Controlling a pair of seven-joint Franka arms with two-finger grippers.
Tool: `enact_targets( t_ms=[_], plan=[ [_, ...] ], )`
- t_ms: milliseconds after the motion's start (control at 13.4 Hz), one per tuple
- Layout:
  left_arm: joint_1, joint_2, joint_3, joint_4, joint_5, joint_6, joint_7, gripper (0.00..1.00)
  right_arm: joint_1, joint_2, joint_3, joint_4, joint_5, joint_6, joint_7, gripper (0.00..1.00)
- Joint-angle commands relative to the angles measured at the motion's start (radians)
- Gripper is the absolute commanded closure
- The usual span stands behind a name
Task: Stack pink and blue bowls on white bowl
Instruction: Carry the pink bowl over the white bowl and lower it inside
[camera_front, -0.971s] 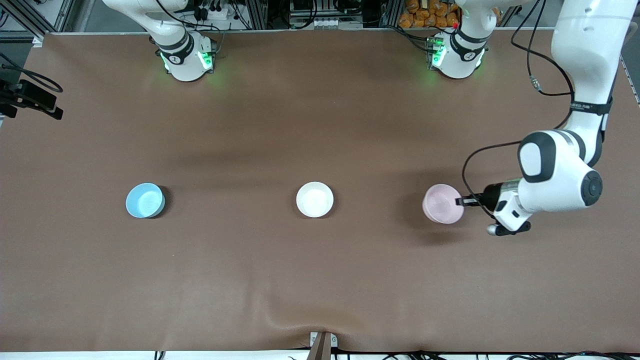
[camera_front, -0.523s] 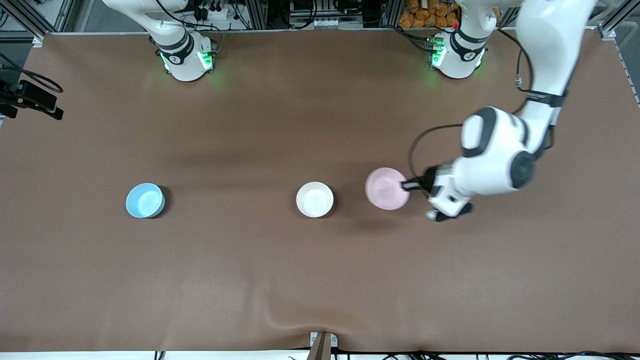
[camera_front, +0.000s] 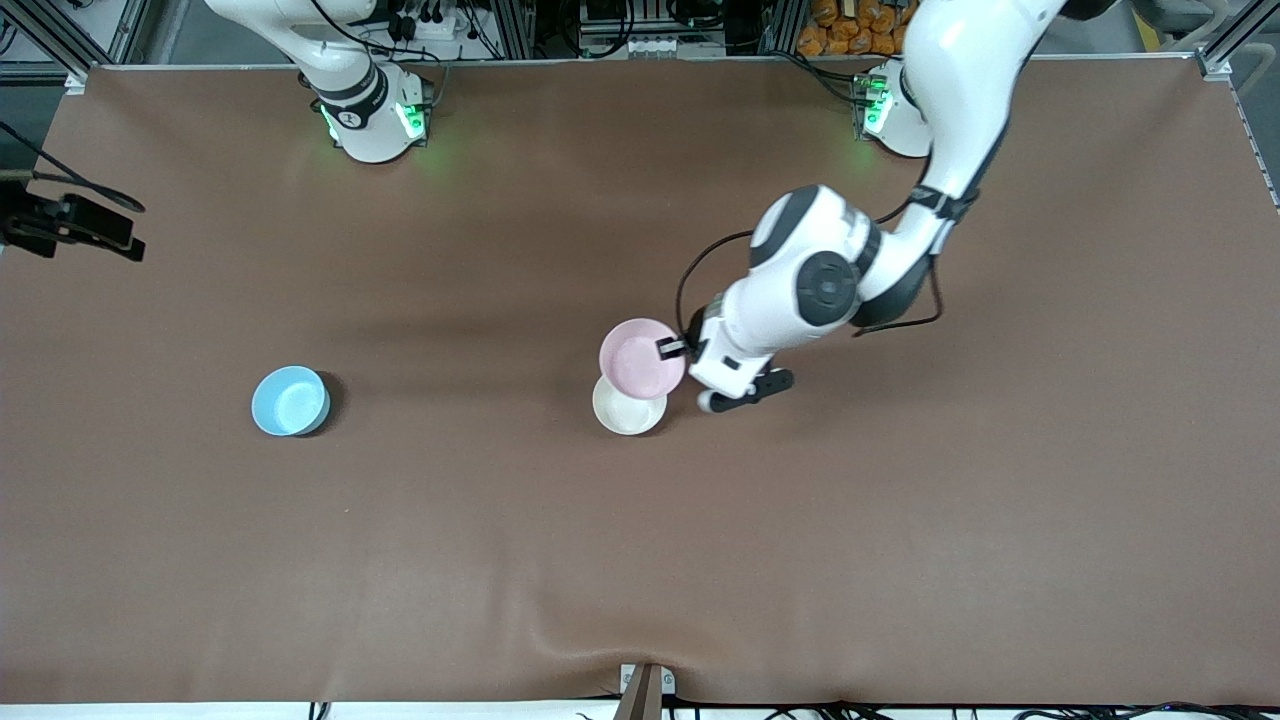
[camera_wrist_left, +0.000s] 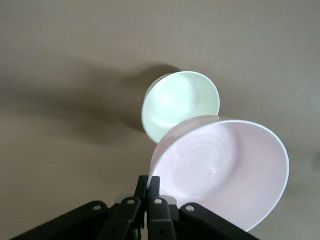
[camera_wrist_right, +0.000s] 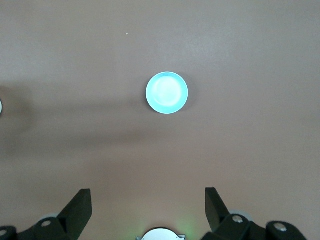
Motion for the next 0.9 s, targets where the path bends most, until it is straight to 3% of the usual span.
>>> enact_targets(
  t_ms=[0,224,598,822],
  plan=[
    [-0.035,0.058,0.014,0.039,0.086,0.055,-0.023,1.0,0.002,0.086,-0.003,0.022,-0.002,-0.007,0.014,0.0],
    [-0.036,0.102,0.014,0.039,0.166,0.13,-0.02,1.0,0.01,0.146,-0.003,0.023,-0.002,0.022,0.014,0.0],
    [-0.059,0.152,0.017,0.037,0.189,0.207,-0.008,1.0,0.031,0.258,-0.001,0.023,-0.014,0.033,-0.05,0.0],
    [-0.059,0.167,0.018,0.036,0.213,0.223,-0.008,1.0,0.016,0.361,-0.006,0.019,-0.014,0.201,-0.053,0.0]
  ],
)
